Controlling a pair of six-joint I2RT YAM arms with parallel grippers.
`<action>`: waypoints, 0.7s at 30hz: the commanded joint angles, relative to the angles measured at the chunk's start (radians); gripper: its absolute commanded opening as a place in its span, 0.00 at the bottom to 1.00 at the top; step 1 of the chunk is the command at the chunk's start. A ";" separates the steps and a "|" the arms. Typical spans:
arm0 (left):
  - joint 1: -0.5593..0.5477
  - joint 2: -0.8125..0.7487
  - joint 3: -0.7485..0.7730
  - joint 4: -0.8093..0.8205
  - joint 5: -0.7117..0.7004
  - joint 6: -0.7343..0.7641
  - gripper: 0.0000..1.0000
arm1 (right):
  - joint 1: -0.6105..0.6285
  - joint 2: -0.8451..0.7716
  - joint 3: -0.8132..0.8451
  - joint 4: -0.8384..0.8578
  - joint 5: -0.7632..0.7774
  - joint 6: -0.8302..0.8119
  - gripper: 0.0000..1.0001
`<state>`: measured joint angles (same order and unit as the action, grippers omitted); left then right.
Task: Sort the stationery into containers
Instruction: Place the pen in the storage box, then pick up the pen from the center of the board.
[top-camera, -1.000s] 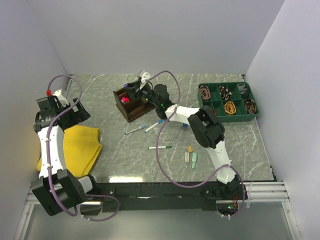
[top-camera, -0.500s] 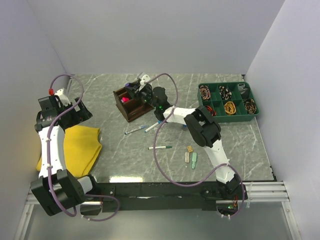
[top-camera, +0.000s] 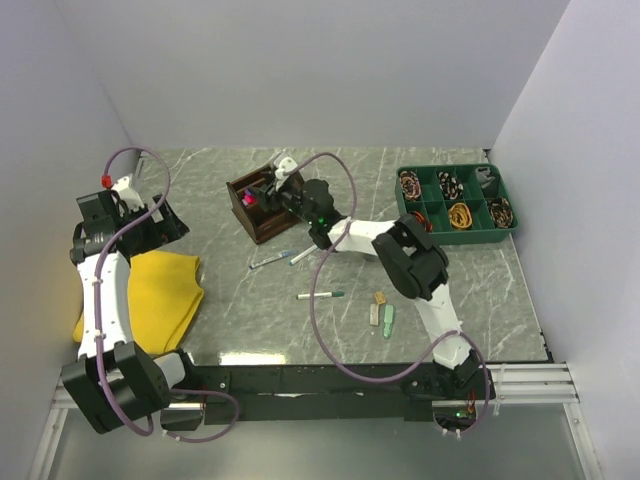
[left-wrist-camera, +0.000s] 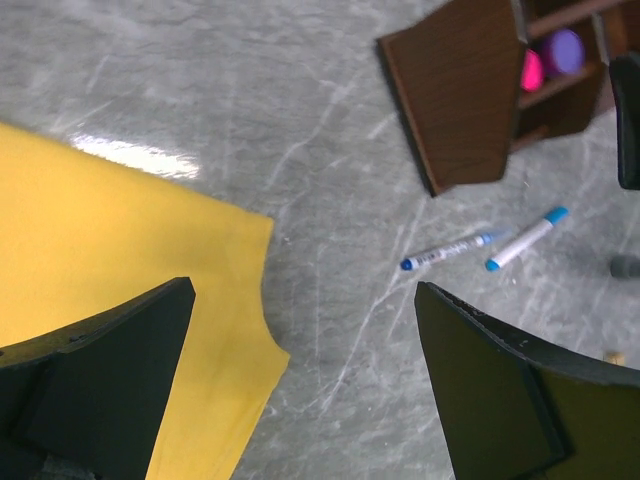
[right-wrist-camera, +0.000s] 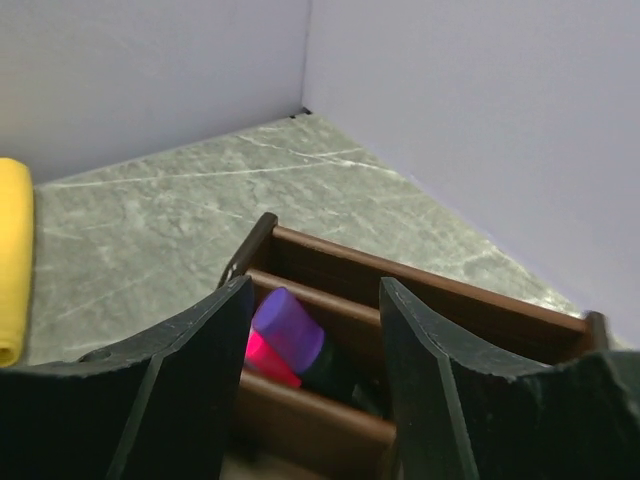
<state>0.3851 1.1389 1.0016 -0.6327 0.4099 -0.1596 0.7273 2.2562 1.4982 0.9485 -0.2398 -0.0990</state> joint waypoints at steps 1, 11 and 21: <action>-0.035 -0.047 0.054 -0.010 0.144 0.083 0.99 | 0.004 -0.245 -0.042 -0.065 0.040 -0.028 0.62; -0.296 -0.080 0.098 -0.101 0.187 0.252 1.00 | -0.045 -0.699 -0.256 -0.476 0.013 -0.117 0.70; -0.541 0.056 0.124 -0.159 0.139 0.390 0.86 | -0.265 -0.840 -0.268 -0.921 -0.054 -0.120 0.85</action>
<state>-0.1089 1.1072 1.0626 -0.7319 0.5552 0.1349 0.5644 1.4696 1.2556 0.2546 -0.2306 -0.2108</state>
